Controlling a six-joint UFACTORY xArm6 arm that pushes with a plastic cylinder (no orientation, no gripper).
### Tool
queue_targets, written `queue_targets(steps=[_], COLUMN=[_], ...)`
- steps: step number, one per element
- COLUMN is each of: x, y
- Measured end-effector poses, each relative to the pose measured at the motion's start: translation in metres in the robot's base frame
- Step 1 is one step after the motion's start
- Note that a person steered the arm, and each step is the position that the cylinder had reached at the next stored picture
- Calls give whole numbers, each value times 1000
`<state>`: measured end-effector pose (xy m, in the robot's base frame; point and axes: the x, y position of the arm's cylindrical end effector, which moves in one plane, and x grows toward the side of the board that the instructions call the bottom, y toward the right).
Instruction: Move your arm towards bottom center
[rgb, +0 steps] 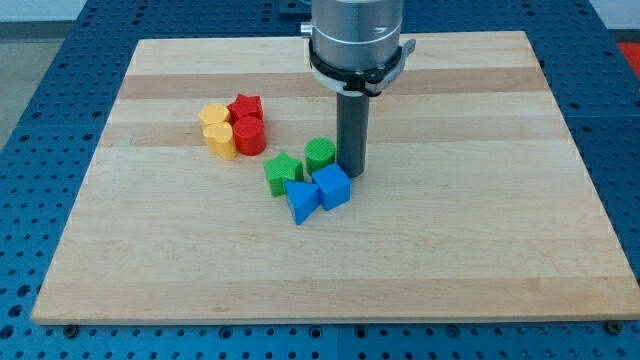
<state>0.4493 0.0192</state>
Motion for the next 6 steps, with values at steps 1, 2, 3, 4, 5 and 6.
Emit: queue_targets(steps=[1, 2, 3, 4, 5, 6], x=[-1, 4, 30, 75, 114, 124], y=[12, 54, 73, 70, 33, -36])
